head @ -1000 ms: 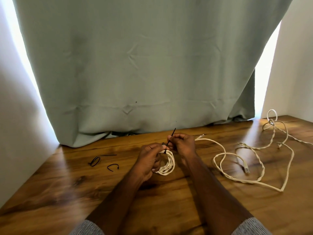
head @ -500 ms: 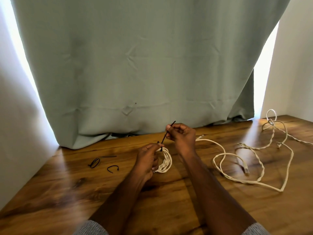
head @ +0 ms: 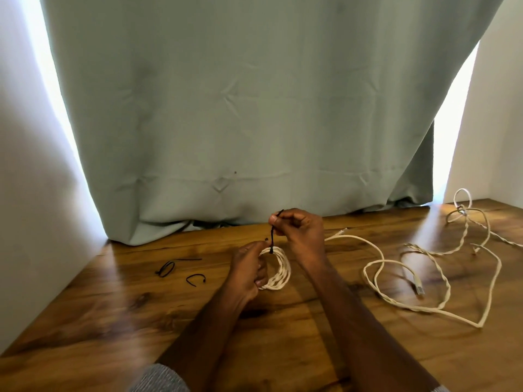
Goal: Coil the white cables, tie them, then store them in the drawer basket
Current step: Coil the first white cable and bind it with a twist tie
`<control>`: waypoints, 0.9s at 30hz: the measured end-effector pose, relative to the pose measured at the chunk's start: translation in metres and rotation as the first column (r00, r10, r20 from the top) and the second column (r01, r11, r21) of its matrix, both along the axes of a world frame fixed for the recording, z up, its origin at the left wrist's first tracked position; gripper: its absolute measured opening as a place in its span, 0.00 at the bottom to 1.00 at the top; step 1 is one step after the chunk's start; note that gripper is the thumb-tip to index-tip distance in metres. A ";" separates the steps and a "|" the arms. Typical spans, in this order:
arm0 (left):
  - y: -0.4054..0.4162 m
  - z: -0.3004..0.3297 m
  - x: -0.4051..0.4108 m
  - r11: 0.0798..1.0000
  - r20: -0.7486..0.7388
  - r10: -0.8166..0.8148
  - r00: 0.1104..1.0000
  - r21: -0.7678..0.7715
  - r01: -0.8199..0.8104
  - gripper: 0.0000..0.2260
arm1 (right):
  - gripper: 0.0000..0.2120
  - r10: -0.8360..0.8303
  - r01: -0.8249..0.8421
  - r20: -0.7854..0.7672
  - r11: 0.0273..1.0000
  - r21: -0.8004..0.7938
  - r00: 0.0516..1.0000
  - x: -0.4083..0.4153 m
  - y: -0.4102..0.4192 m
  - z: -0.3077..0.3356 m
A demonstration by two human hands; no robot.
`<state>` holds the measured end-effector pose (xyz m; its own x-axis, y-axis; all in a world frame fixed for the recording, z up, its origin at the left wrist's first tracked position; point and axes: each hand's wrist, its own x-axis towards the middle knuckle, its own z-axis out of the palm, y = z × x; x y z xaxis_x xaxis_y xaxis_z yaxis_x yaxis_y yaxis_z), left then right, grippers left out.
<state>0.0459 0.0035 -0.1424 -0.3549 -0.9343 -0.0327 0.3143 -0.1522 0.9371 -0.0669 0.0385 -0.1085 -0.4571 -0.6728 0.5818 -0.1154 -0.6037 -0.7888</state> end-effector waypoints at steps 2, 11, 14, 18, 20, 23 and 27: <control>0.000 -0.001 0.001 0.998 0.040 -0.054 0.998 0.018 0.054 0.10 | 0.06 0.005 -0.006 -0.160 1.000 -0.006 0.987 0.006 0.003 0.000; -0.022 -0.004 0.019 0.998 -0.048 0.040 0.998 0.042 -0.038 0.10 | 0.05 0.206 -0.156 -0.434 0.977 0.148 0.877 0.015 0.010 -0.004; -0.022 -0.001 0.022 0.999 -0.084 0.040 0.996 0.022 -0.038 0.07 | 0.06 0.239 -0.180 -0.472 0.969 0.167 0.849 0.016 0.008 -0.006; -0.021 0.001 0.023 0.999 -0.110 0.040 0.993 0.018 -0.038 0.09 | 0.09 0.244 -0.143 -0.538 0.964 0.222 0.807 0.019 0.008 -0.011; -0.020 0.002 0.023 0.999 -0.095 0.032 0.995 0.007 -0.031 0.10 | 0.09 0.279 -0.137 -0.539 0.948 0.288 0.795 0.017 0.009 -0.010; -0.022 0.002 0.024 0.998 -0.062 0.067 0.996 -0.005 -0.067 0.09 | 0.08 0.279 -0.103 -0.541 0.938 0.331 0.793 0.019 0.012 -0.008; -0.030 -0.001 0.024 0.996 -0.051 0.091 0.995 -0.009 -0.092 0.06 | 0.05 0.287 -0.129 -0.424 0.923 0.363 0.859 0.019 0.009 -0.008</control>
<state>0.0704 -0.0262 -0.1438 -0.2689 -0.9631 -0.0064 0.3734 -0.1104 0.9211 -0.0475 0.0470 -0.1164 -0.0175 -0.9014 0.4327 -0.4118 -0.3878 -0.8246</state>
